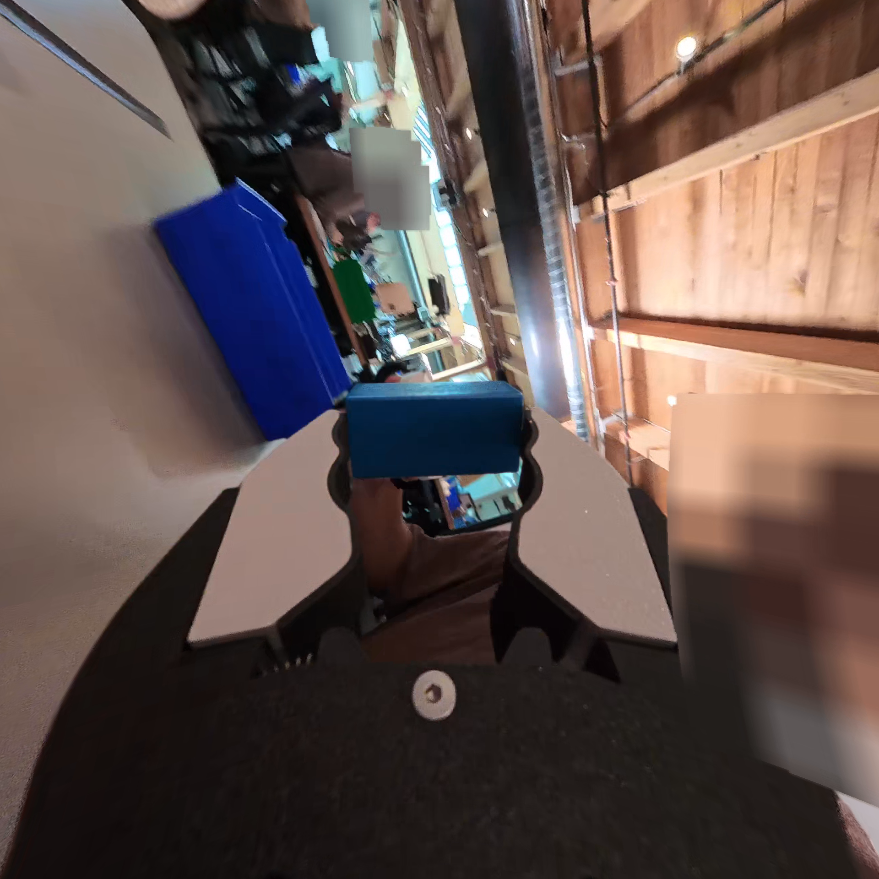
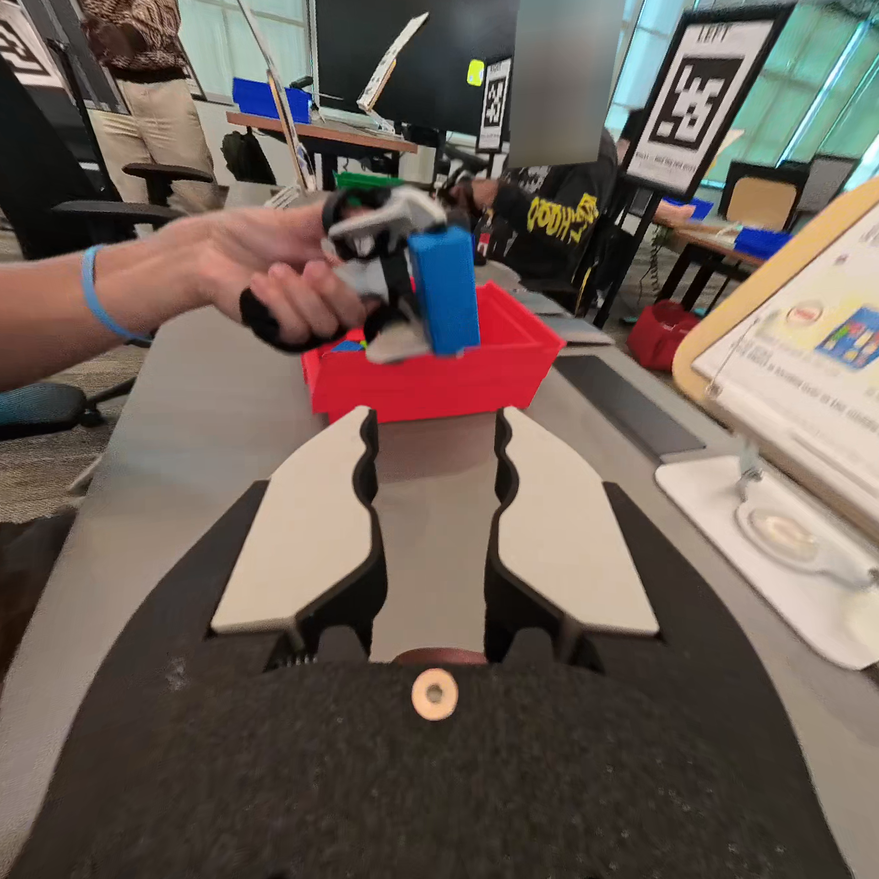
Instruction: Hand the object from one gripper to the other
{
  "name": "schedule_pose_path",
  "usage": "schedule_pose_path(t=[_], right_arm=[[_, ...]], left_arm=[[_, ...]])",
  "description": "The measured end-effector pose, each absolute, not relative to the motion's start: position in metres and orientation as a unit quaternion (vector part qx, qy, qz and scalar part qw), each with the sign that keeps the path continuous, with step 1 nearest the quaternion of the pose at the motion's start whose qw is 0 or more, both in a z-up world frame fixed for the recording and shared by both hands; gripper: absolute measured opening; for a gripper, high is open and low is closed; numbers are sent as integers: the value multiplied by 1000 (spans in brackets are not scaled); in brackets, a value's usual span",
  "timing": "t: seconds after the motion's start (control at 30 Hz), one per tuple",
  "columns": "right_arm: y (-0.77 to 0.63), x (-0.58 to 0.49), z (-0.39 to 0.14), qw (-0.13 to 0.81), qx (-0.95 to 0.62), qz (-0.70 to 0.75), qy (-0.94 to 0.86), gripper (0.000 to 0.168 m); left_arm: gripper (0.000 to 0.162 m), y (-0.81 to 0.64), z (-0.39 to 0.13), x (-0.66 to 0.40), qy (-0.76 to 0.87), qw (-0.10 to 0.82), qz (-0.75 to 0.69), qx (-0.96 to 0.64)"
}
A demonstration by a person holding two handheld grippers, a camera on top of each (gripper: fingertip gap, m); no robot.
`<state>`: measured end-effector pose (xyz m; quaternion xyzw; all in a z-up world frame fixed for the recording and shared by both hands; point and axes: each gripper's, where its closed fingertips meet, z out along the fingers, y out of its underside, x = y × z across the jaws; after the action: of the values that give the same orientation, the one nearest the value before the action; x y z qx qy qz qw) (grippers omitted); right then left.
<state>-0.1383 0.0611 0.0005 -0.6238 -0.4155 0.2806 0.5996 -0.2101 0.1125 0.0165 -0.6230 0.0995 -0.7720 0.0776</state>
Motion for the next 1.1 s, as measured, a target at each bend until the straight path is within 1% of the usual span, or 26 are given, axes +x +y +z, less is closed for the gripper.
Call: schedule_pose_path(t=[0.1,0.2,0.23,0.27,0.37,0.43,0.5,0.6,0.7,0.8,0.87,0.93,1.0,1.07,1.1], right_arm=[[72,-145,17,602,-615,274,-429,47],[78,-143,16,600,-621,253,-436,47],[77,-143,16,596,-623,254,-439,43],[75,-142,16,593,-624,254,-440,34],[69,-138,20,596,-625,251,-436,34],[63,-134,27,602,-621,260,-429,34],[59,-126,35,611,-621,259,-418,33],[53,-96,59,631,-623,255,-385,33],[60,-35,90,656,-650,202,-325,33],[73,46,103,643,-711,113,-262,33],[82,100,94,610,-757,48,-229,33],[91,148,67,546,-809,-27,-217,33],[100,187,25,456,-866,-58,-196,34],[102,211,-24,359,-920,-45,-151,34],[104,215,-45,325,-934,-37,-141,34]], left_arm=[[69,95,19,-165,122,36,-788,-603],[69,78,25,-136,130,-2,-805,-579],[69,74,26,-130,126,-13,-810,-573],[69,72,29,-126,116,-19,-816,-566],[69,65,33,-124,115,-22,-824,-554],[69,57,35,-129,136,-10,-825,-548],[74,49,32,-138,150,17,-817,-556],[67,25,34,-161,151,31,-826,-543],[62,-9,28,-181,190,56,-817,-541],[61,-26,3,-195,247,136,-766,-578],[60,-25,-21,-203,261,188,-723,-612],[60,-29,-34,-210,261,203,-712,-620],[60,-35,-44,-213,257,195,-714,-622],[59,-38,-55,-214,257,194,-707,-630],[59,-38,-60,-214,258,194,-702,-635]])
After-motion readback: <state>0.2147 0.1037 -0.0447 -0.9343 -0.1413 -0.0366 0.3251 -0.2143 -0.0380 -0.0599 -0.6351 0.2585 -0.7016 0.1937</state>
